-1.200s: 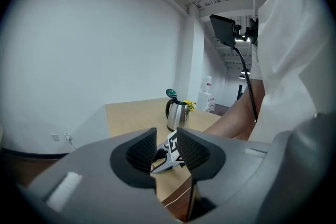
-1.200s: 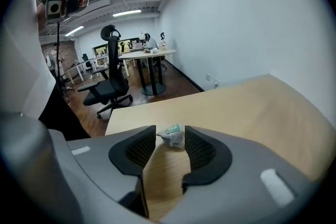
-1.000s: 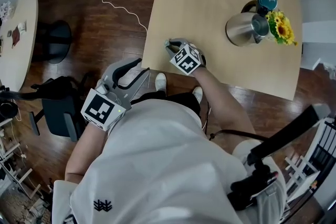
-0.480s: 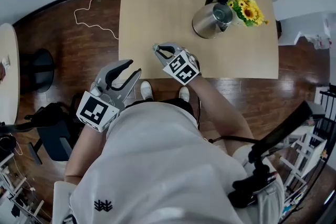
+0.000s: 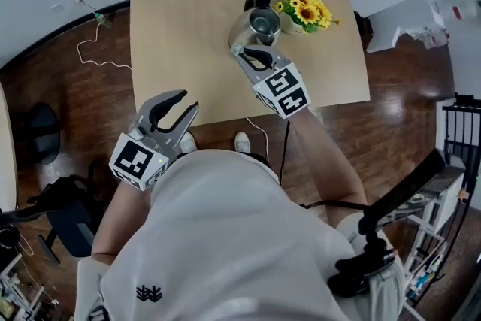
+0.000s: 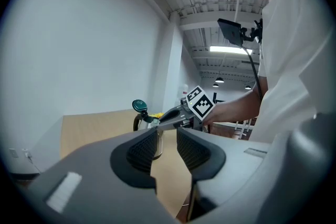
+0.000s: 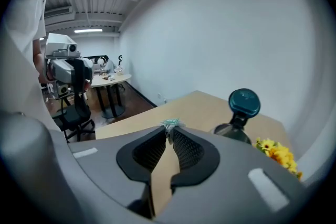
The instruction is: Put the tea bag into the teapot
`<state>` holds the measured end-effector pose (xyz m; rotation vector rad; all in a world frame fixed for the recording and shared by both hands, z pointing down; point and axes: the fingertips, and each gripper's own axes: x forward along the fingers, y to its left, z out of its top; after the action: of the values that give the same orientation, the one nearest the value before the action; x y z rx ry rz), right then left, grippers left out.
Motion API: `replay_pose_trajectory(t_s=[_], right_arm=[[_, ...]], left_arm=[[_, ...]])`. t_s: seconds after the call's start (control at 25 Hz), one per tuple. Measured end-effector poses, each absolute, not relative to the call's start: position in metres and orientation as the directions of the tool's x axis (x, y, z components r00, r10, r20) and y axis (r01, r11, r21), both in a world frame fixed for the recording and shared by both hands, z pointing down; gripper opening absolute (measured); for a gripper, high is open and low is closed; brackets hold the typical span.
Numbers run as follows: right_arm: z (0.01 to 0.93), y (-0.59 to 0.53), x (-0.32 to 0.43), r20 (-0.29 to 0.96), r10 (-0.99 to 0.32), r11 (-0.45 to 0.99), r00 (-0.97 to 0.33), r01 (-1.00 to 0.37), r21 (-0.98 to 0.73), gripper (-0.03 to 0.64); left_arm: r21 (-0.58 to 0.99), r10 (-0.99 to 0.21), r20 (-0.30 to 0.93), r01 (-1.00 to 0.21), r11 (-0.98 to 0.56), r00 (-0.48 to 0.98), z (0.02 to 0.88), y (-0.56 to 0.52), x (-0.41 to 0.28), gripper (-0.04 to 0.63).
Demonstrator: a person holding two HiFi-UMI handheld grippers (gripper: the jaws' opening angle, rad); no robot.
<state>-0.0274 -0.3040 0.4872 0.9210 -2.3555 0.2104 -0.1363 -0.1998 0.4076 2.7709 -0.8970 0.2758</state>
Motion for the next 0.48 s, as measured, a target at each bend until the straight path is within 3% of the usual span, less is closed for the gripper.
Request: replay_pose_trajectory(t_s=[0.48], right_arm=[[0.476, -0.378, 0.061, 0.585, -0.669, 0.655, -0.459, -0.736, 0.172, 0.041]], left_arm=[[0.144, -0.577, 0.251, -0.620, -0.771, 0.777, 0.407, -0.201, -0.111, 0.096]])
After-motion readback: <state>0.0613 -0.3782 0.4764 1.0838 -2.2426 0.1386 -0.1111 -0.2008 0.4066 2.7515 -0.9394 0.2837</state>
